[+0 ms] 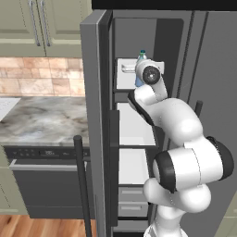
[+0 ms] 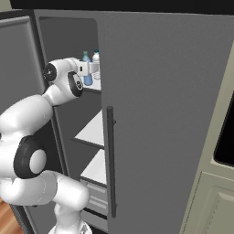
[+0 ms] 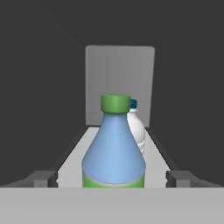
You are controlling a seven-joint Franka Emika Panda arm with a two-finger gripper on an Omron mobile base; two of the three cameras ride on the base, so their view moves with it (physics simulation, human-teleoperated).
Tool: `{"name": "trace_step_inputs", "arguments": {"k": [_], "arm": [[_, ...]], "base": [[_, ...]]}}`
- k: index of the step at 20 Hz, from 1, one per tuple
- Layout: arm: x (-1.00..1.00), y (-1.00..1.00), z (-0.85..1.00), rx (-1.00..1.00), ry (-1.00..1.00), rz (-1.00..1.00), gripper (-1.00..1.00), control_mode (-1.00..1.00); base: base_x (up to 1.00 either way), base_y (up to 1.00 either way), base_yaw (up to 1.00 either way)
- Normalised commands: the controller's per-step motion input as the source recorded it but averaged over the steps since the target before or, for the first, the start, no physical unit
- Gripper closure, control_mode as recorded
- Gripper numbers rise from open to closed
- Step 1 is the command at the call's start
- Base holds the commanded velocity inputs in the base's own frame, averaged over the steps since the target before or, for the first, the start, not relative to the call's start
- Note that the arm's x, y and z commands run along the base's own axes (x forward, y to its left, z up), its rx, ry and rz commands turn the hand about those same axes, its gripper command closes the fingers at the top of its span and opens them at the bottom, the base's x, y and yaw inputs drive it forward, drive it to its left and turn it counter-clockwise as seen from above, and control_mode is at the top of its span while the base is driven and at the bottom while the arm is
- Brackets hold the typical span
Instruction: Take the bottled waters from the counter and place them in the freezer to freeze. Close the freezer door after placing the bottles.
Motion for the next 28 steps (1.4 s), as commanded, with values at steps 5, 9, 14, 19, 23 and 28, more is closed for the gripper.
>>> {"name": "trace_step_inputs", "arguments": {"k": [5,9,14,19,23,28], "arm": [[-0.31,0.0,0.0,0.0,-0.01,0.0,-1.0,-1.0],[-0.65,0.0,0.01,0.02,-0.04,0.0,-1.0,-1.0],[-0.87,0.0,0.04,0.02,-0.09,0.0,-1.0,-1.0],[-0.76,0.0,0.28,0.04,-0.01,0.0,-1.0,-1.0],[-0.75,-0.01,0.34,0.08,0.0,0.0,-1.0,-1.0],[-0.53,0.0,0.35,0.09,0.03,0.02,-1.0,-1.0]], "base": [[0.0,0.0,0.0],[0.0,0.0,0.0],[0.0,0.0,0.0],[0.0,0.0,0.0],[0.0,0.0,0.0],[0.0,0.0,0.0]]}}
